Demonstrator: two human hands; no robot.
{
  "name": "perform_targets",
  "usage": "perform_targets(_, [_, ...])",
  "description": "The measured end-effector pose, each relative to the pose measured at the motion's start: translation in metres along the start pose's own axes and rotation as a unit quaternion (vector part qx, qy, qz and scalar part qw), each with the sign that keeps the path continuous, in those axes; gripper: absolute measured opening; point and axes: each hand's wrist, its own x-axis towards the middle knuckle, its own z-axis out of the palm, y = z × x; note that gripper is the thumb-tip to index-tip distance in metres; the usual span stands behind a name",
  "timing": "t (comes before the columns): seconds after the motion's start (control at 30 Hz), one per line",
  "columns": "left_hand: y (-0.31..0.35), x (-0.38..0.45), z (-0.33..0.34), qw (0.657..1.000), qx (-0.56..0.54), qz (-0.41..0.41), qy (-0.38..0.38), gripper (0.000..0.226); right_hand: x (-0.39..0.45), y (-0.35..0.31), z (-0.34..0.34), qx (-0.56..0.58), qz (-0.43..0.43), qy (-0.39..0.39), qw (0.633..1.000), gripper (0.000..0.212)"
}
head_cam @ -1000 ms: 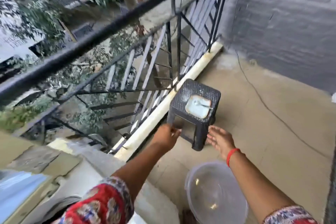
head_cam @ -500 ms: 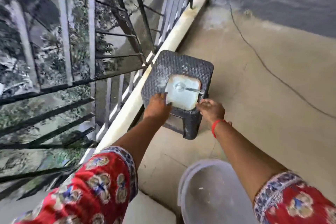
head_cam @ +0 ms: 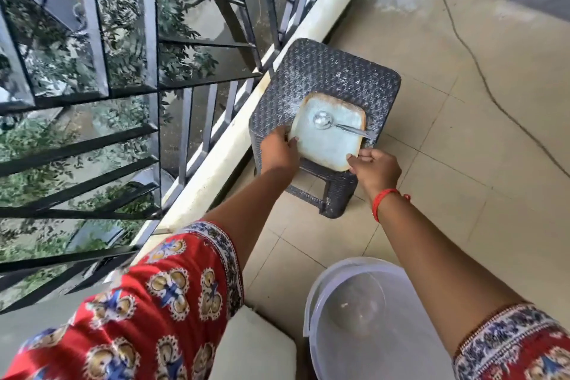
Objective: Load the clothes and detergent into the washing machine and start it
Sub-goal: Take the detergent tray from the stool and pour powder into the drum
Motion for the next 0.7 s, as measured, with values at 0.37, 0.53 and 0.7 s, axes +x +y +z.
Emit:
perform_targets(0.37, [0.014, -0.105, -0.109, 0.997, -0.063, -0.040, 0.010, 0.017, -0.113, -0.077, -0.061, -0.030, -0.077, -0.064, 0.994, 0.018])
perform_targets(0.53, [0.022, -0.171, -0.182, 0.971, -0.194, -0.138, 0.024, 0.012, -0.191, -0.133, -0.089, -0.074, -0.145, -0.110, 0.981, 0.014])
perform_targets(0.7, [0.006, -0.259, -0.259, 0.926, -0.343, -0.144, 0.065, 0.006, -0.281, -0.174, -0.106, -0.085, -0.220, -0.182, 0.955, 0.024])
